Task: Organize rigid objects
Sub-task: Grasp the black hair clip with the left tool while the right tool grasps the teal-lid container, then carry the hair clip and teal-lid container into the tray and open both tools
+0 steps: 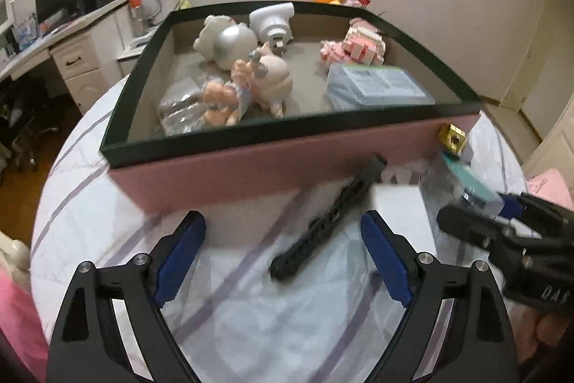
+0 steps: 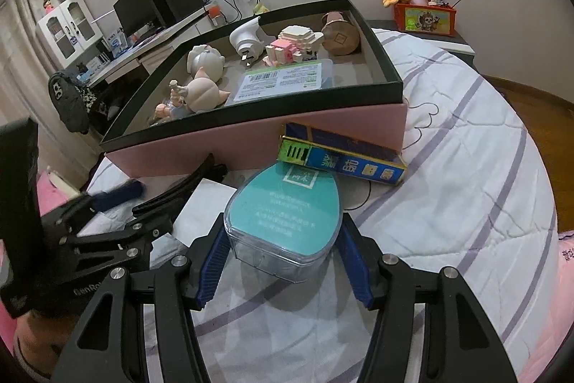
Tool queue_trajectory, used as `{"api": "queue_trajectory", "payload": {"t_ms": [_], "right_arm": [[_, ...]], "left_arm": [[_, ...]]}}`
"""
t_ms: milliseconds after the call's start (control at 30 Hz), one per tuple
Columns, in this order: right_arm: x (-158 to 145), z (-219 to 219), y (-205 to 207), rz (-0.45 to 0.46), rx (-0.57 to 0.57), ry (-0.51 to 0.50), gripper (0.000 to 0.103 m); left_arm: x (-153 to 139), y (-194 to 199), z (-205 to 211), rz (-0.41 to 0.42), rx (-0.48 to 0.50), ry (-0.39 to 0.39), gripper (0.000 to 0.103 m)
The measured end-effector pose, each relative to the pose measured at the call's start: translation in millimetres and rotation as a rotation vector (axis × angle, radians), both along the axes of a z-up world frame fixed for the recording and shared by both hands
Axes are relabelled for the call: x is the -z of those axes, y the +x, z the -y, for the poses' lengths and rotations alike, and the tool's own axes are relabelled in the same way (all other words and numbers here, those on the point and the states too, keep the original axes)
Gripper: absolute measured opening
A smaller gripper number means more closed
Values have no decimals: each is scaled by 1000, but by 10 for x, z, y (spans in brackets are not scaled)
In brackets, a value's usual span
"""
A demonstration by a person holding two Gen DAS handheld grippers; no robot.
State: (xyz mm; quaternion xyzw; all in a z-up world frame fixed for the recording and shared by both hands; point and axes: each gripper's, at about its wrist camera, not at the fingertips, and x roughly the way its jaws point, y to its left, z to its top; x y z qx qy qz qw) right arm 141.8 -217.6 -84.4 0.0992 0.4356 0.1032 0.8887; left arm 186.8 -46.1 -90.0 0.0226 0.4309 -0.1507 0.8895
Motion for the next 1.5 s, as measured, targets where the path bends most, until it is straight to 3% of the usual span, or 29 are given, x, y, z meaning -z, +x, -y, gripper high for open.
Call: {"api": "queue_trajectory", "payload": {"t_ms": [33,100,167,267,300,567,833,1500], "right_arm": [[5,-10,11,0,1,0,60],[13,-31,33,2,1,-2,60],[14,-52,33,4,0,-11,59],[5,-29,3,3,-6,-3,59],[-2,-24,-13,3,-9,-4,59],[-28,-11,-75,5,-8,-5,59],[-58,-26,-121,13,-14,4,59],[-600,-296,-153,122,-89,8,59]], "left_arm": [[22,32,17,-12,13,-8,80],[25,40,68,-12,42,-17,57],[9,17,117,-20,78,-24,44],[16,-48,131,-46,127,-72,16],[19,-79,133,-48,131,-73,13],[46,-101,182,-41,130,-42,14],[0,-164,62,-21,83,-86,12],[-655,-354,-417,124,-28,-100,12]]}}
